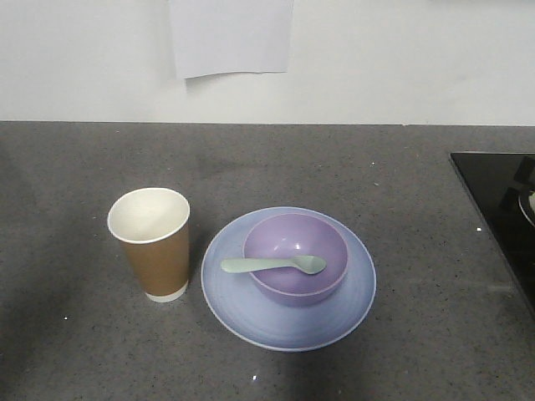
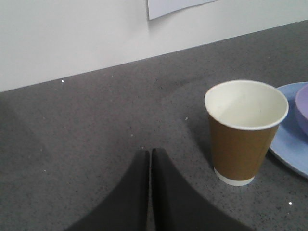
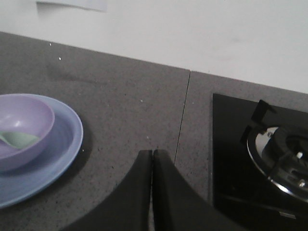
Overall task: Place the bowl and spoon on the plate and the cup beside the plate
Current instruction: 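Release the cup and raise the left gripper away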
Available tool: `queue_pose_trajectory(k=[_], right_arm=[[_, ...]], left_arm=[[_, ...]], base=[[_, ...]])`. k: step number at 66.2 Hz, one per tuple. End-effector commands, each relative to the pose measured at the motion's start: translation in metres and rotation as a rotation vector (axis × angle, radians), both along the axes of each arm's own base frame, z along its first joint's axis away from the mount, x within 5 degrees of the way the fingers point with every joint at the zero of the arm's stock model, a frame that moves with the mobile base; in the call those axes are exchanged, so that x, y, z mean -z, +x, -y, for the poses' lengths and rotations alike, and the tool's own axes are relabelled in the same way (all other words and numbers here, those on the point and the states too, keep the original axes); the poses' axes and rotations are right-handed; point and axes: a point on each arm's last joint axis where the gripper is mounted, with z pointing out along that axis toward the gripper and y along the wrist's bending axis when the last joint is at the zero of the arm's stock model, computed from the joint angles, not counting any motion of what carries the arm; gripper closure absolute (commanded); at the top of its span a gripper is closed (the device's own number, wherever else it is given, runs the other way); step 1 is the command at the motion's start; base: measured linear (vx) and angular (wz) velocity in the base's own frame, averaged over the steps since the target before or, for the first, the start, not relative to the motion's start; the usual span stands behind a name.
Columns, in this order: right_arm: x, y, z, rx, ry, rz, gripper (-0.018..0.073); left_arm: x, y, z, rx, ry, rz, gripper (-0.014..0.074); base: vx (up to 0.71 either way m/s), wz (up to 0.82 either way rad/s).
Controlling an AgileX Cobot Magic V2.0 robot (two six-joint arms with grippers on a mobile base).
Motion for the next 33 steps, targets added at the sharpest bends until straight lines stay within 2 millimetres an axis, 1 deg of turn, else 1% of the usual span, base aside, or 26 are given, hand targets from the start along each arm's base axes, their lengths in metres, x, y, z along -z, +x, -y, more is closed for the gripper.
queue_pose_trajectory(k=[1, 6, 19, 33], right_arm=[[-0.0059, 0.0020, -0.0019, -0.024, -0.002, 0.106, 0.0564], [-0.0053, 0.0019, -0.0015, -0.020, -0.005, 0.097, 0.0564], [-0.0051, 0.0018, -0.0015, -0.019, -0.003, 0.094, 0.0564], [-0.0051, 0.0018, -0.0015, -0.019, -0.003, 0.094, 0.0564]], left_arm=[[-0.0005, -0.0032, 0.0005, -0.003, -0.094, 0.166, 0.0603], [0.0026, -0.0059, 0.0002, 0.001, -0.105, 0.212, 0.0603], [-0.0057, -0.0080, 0.0001, 0.008, -0.122, 0.294, 0.0603], [-0.0040, -0.0081, 0.0000, 0.006, -0.118, 0.276, 0.0603]], base=[[0.00, 0.00], [0.00, 0.00], [0.00, 0.00], [0.00, 0.00]])
